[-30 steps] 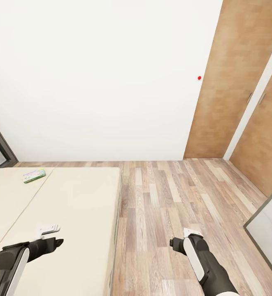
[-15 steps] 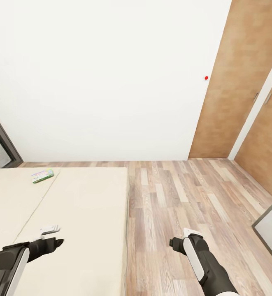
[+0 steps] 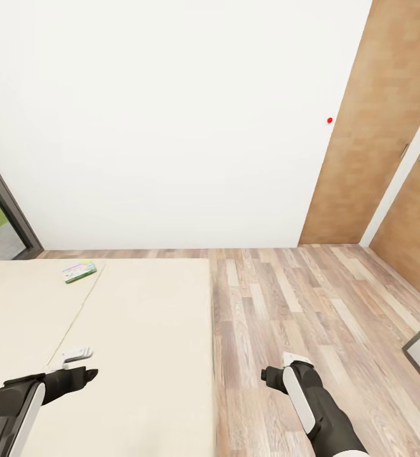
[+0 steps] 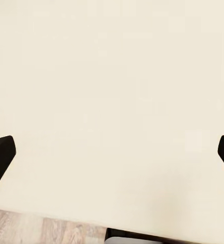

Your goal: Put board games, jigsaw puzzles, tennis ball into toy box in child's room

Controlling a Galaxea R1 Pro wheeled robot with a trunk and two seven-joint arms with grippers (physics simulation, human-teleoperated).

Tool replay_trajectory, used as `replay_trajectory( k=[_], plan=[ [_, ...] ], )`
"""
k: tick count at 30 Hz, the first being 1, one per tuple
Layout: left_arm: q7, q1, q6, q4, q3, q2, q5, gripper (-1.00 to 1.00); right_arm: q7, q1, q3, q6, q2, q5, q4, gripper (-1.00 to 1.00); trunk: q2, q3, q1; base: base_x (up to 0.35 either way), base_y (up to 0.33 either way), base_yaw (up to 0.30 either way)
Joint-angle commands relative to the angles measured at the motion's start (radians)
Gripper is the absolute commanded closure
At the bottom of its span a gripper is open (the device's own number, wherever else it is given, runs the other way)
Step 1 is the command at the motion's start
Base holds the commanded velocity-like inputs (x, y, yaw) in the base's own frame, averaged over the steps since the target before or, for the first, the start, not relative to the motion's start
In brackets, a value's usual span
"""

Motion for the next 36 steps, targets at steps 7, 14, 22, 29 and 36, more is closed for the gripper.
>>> replay_trajectory(
  k=[7,14,22,29,36],
  plan=[
    [0.000,-0.001,0.005,0.000,-0.001,-0.002,0.004,-1.00,-0.004,0.000,-0.002,0.004,0.000,-0.017,-0.001,-1.00,-0.002,-0.002,0.001,0.000,0.260,0.000],
    [0.000,-0.001,0.005,0.000,-0.001,-0.001,0.004,-1.00,-0.004,-0.001,-0.001,0.004,0.002,-0.018,-0.001,-1.00,-0.002,-0.002,0.001,0.000,0.241,0.000],
    [0.000,-0.001,0.005,0.000,-0.001,-0.001,0.004,-1.00,-0.005,-0.001,-0.002,0.004,0.001,-0.018,0.000,-1.00,-0.002,-0.002,0.001,0.000,0.237,0.000],
    [0.001,-0.001,0.005,0.000,-0.002,-0.001,0.004,-1.00,-0.005,-0.001,-0.002,0.004,0.001,-0.018,0.000,-1.00,-0.002,-0.002,0.001,0.000,0.236,0.000],
    [0.001,-0.001,0.005,0.000,-0.002,-0.001,0.004,-1.00,-0.005,-0.001,-0.002,0.004,0.001,-0.018,0.001,-1.00,-0.002,-0.002,0.001,0.000,0.236,0.000]
  ],
)
